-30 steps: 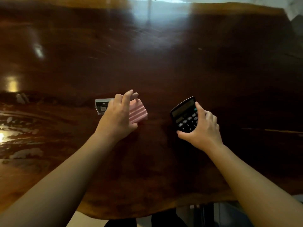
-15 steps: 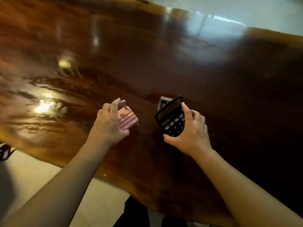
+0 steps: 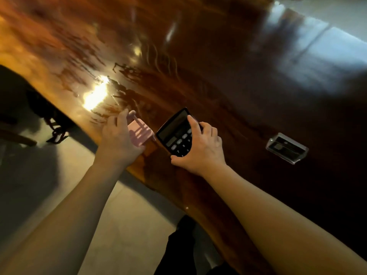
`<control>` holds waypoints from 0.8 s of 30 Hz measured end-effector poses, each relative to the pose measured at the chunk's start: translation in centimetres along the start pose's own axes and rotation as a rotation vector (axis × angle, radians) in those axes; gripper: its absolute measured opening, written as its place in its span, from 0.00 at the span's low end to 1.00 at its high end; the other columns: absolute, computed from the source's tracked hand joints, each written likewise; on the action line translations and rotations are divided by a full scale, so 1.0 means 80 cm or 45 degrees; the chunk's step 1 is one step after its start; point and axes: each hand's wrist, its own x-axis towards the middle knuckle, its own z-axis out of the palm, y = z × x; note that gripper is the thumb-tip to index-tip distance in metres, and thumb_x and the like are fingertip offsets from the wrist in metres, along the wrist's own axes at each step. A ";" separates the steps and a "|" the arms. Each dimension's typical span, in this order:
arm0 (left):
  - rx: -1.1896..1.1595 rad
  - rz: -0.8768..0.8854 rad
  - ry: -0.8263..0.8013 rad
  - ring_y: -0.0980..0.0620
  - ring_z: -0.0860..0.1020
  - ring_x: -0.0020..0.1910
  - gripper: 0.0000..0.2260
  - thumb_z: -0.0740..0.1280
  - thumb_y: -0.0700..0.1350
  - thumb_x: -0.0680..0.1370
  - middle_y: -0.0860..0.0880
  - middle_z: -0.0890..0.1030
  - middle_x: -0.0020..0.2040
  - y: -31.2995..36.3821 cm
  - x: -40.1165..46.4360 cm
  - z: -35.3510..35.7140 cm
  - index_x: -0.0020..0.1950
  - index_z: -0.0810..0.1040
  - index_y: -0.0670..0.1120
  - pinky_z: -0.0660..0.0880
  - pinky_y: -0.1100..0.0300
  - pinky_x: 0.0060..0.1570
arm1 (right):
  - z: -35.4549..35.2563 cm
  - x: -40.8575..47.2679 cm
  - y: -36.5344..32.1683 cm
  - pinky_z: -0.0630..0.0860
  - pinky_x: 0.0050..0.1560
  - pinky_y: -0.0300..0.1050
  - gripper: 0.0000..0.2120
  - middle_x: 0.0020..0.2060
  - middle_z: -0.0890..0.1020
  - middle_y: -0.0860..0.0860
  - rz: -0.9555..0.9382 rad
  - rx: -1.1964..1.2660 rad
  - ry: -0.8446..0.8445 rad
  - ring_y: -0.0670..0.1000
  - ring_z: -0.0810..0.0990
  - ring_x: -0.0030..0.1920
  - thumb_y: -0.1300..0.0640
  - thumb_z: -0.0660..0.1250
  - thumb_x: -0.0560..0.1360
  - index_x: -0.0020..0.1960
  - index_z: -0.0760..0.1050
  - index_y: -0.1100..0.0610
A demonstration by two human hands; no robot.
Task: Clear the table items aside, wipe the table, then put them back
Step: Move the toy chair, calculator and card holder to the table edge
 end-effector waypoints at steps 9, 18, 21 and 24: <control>-0.023 -0.115 0.034 0.37 0.64 0.71 0.50 0.82 0.45 0.65 0.39 0.65 0.72 -0.053 0.013 0.014 0.79 0.54 0.49 0.72 0.41 0.65 | 0.086 0.019 -0.049 0.61 0.69 0.65 0.59 0.73 0.62 0.55 -0.014 -0.020 -0.167 0.60 0.60 0.71 0.26 0.70 0.55 0.77 0.44 0.40; -0.022 -0.050 0.082 0.37 0.66 0.71 0.53 0.83 0.47 0.63 0.39 0.63 0.72 -0.058 0.007 0.017 0.78 0.53 0.50 0.74 0.39 0.62 | 0.101 0.013 -0.037 0.59 0.70 0.66 0.59 0.76 0.61 0.57 -0.030 -0.073 -0.212 0.62 0.60 0.73 0.27 0.71 0.58 0.78 0.43 0.42; 0.001 -0.085 0.083 0.36 0.63 0.71 0.51 0.83 0.47 0.64 0.40 0.60 0.74 -0.060 0.001 0.012 0.78 0.54 0.50 0.72 0.36 0.63 | 0.093 0.009 -0.031 0.54 0.74 0.66 0.61 0.80 0.56 0.57 -0.033 0.016 -0.254 0.62 0.54 0.78 0.26 0.73 0.61 0.79 0.38 0.41; 0.032 -0.060 0.148 0.35 0.59 0.72 0.47 0.81 0.49 0.65 0.42 0.59 0.74 -0.046 -0.007 0.005 0.76 0.57 0.50 0.70 0.33 0.63 | 0.069 0.001 -0.007 0.50 0.75 0.64 0.59 0.82 0.52 0.55 -0.014 0.123 -0.246 0.60 0.50 0.80 0.27 0.72 0.63 0.79 0.38 0.40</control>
